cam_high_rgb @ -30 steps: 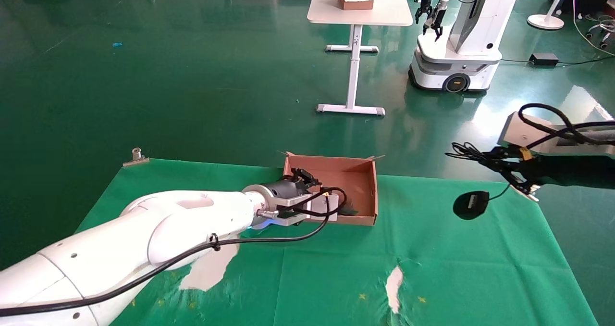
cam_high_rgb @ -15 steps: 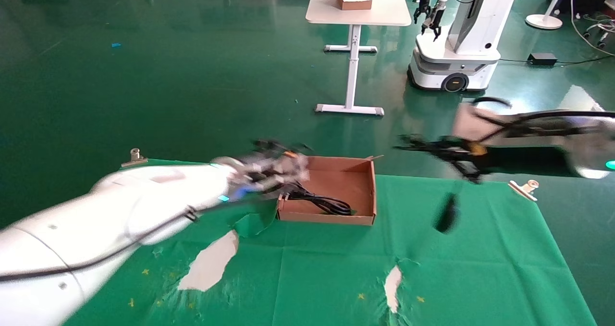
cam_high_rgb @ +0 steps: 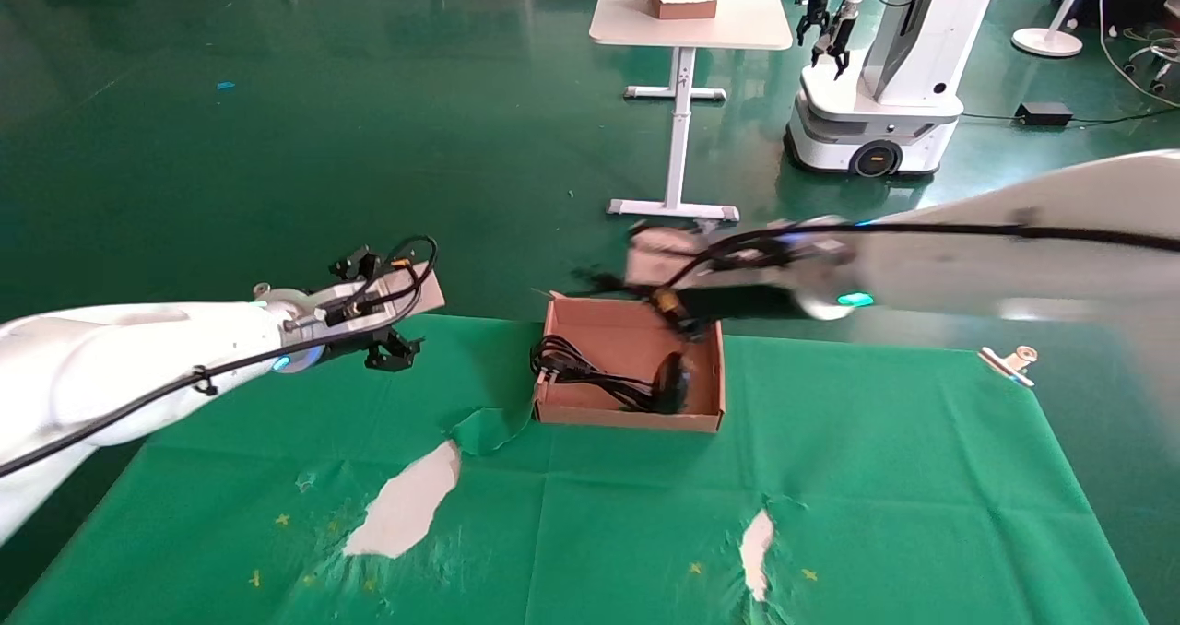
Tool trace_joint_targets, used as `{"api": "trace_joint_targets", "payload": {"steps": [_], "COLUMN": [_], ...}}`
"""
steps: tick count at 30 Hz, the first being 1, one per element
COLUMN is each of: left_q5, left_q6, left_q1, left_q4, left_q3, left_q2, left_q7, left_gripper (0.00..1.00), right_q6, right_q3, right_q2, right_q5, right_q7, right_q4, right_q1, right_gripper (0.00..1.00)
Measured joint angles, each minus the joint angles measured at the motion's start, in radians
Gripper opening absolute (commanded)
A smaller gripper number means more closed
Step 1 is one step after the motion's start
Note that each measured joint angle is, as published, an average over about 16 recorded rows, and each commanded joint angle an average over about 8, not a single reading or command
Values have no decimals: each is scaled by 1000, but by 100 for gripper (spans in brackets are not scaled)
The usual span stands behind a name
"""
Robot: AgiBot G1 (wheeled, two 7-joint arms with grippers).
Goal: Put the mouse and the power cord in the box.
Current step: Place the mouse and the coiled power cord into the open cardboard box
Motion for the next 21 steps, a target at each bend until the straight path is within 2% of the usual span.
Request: {"api": "trace_joint_targets", "payload": {"steps": [4, 9, 10, 17, 18, 21], "left_q5": [25, 64, 71, 101, 102, 105], "left_q6": [8, 13, 14, 18, 18, 18], "left_q1": [4, 5, 5, 5, 5, 5], "left_q4": [-60, -102, -108, -131, -132, -133], "left_q3": [5, 12, 13, 18, 18, 19], "left_q2": [-32, -53, -55, -65, -65, -66], "left_q7": [-42, -94, -102, -138, -139, -141], "left_gripper": [100, 100, 100, 100, 100, 100], "right_q6": [59, 127, 138, 191, 195, 200], "right_q3": [-28, -62, -68, -97, -98, -100], "right_q2": [-76, -134, -139, -152, -152, -154], "right_q5": [-1, 2, 4, 16, 17, 18], "right_q7": [-87, -152, -160, -172, -171, -170], "right_q4": [-144, -275, -292, -348, -350, -354], "right_q1": [15, 25, 25, 21, 21, 21], "right_gripper": [0, 2, 12, 97, 100, 100]}}
